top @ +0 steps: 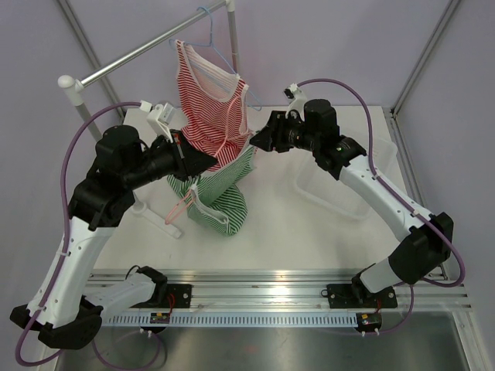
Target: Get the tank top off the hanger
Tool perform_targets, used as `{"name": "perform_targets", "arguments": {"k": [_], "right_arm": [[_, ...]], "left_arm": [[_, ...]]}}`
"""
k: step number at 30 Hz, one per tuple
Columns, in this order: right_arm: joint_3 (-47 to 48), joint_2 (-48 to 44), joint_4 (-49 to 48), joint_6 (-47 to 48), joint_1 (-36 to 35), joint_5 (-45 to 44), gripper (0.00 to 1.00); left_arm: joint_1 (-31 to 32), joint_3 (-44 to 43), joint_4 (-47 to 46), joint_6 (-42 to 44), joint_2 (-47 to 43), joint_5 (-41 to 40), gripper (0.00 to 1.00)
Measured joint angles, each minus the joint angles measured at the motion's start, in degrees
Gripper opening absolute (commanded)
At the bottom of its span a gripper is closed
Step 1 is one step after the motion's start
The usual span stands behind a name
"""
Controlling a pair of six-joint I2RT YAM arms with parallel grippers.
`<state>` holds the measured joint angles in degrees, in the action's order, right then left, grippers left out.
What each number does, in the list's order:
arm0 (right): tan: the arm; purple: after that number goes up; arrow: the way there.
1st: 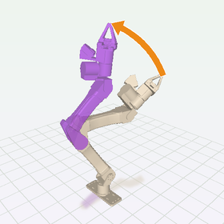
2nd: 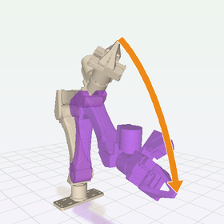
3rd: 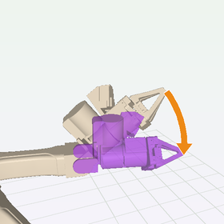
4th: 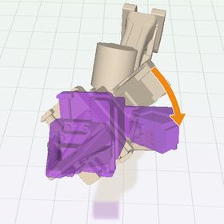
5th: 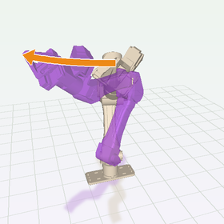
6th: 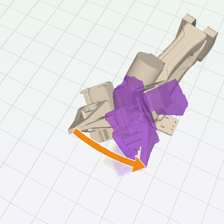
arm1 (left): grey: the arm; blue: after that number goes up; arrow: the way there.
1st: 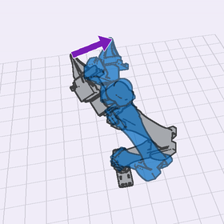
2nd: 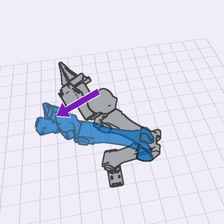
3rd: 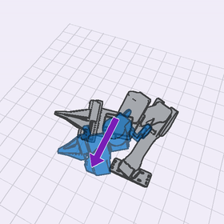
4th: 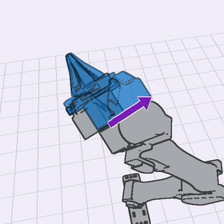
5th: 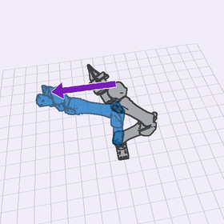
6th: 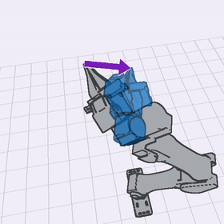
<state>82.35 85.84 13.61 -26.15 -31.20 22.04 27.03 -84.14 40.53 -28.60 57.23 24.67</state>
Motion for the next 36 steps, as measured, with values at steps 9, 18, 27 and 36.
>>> {"name": "perform_targets", "arguments": {"k": [9,18,27,36], "right_arm": [[0.0,0.55,-0.48,0.52,0.02,-1.4,0.0],[0.96,0.55,2.89,-1.22,4.11,-9.38,0.0],[3.21,1.03,5.4,-4.48,8.55,-6.47,0.0],[3.28,0.46,3.78,-4.28,9.75,6.62,0.0]], "left_arm": [[0.0,-0.28,0.07,0.0,0.0,0.33,0.0],[0.0,-1.79,0.9,1.49,0.87,0.52,0.0],[0.0,-1.62,-2.34,1.07,1.46,1.95,0.0],[0.0,-3.93,-12.41,0.28,2.69,2.08,0.0]]}}
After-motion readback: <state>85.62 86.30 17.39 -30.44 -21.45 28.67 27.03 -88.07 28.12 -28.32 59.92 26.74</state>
